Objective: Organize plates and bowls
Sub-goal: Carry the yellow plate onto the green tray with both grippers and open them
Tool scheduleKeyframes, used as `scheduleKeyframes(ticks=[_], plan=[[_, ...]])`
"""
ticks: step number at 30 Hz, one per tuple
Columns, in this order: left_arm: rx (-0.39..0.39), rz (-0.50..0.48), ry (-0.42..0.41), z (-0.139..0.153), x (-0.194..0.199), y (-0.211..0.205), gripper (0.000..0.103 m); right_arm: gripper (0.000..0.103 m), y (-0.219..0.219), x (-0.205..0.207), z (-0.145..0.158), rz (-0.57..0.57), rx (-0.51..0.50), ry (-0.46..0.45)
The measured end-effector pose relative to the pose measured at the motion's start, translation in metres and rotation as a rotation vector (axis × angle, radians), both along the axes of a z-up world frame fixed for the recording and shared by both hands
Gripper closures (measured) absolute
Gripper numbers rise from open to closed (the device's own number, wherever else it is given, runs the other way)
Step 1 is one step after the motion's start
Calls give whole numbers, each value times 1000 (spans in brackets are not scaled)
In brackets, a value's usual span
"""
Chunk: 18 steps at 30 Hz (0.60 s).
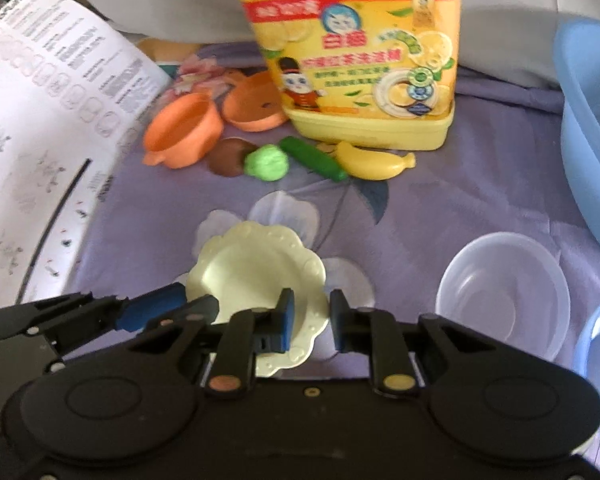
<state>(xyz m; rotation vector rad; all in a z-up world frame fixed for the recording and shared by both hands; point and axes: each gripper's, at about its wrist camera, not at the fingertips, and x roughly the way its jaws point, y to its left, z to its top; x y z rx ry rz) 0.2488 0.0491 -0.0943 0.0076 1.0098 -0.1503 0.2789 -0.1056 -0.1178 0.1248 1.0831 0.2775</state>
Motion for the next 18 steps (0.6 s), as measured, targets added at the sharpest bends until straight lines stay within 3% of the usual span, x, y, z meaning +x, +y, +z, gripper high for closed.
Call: scheduleKeyframes(ticks=[10, 18], plan=[[12, -30, -56, 49, -83, 31, 84, 84, 30, -76, 30, 23, 31, -8], [20, -40, -68, 61, -152, 57, 84, 84, 55, -151, 31, 65, 44, 23]])
